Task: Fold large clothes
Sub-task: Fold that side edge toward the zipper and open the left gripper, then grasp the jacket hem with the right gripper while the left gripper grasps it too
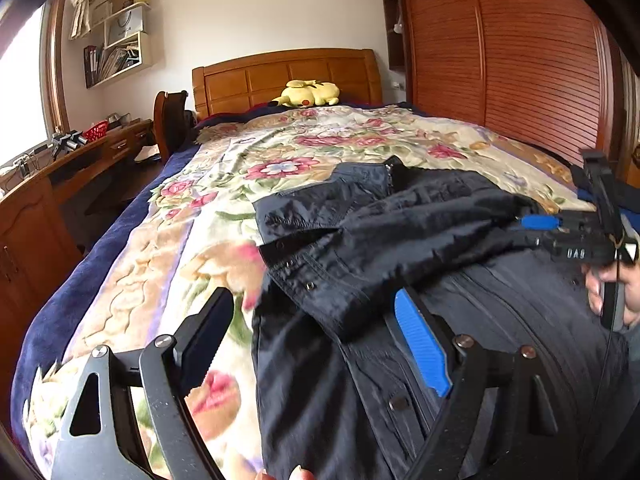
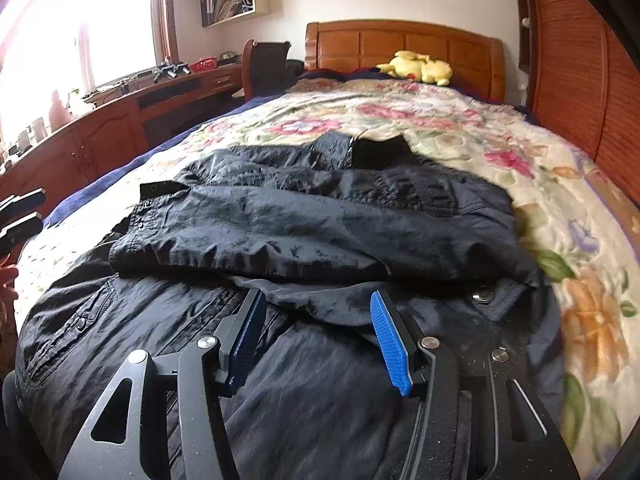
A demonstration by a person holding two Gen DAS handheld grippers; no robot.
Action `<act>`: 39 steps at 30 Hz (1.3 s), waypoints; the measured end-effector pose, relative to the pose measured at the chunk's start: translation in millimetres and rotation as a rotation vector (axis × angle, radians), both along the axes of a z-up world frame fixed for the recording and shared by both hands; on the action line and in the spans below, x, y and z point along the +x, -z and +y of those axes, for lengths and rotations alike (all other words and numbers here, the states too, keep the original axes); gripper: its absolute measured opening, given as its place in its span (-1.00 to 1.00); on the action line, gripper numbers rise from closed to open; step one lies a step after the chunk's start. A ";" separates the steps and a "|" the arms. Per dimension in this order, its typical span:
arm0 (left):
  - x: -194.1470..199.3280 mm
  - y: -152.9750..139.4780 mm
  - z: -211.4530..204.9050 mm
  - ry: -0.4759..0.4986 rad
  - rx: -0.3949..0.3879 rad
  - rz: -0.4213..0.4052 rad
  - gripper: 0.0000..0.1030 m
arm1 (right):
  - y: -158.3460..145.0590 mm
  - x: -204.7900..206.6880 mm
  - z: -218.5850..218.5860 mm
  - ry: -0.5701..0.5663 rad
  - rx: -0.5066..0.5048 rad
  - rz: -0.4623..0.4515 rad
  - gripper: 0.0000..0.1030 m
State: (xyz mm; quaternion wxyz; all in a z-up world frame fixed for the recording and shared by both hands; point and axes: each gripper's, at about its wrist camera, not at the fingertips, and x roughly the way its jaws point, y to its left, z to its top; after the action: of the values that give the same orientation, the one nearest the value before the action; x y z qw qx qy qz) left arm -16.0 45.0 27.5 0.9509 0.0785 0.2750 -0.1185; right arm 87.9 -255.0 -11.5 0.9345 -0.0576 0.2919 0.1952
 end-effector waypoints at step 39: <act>-85.0 83.7 55.6 -0.083 -0.019 0.209 0.77 | 22.7 -154.4 -99.6 0.179 -0.133 0.035 0.45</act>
State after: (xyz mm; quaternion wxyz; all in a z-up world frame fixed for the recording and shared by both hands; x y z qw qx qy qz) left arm -101.1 100.6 -56.2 0.9218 0.0449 0.3747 -0.0891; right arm -66.5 -354.6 -34.2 0.9371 -0.0896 0.3245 0.0921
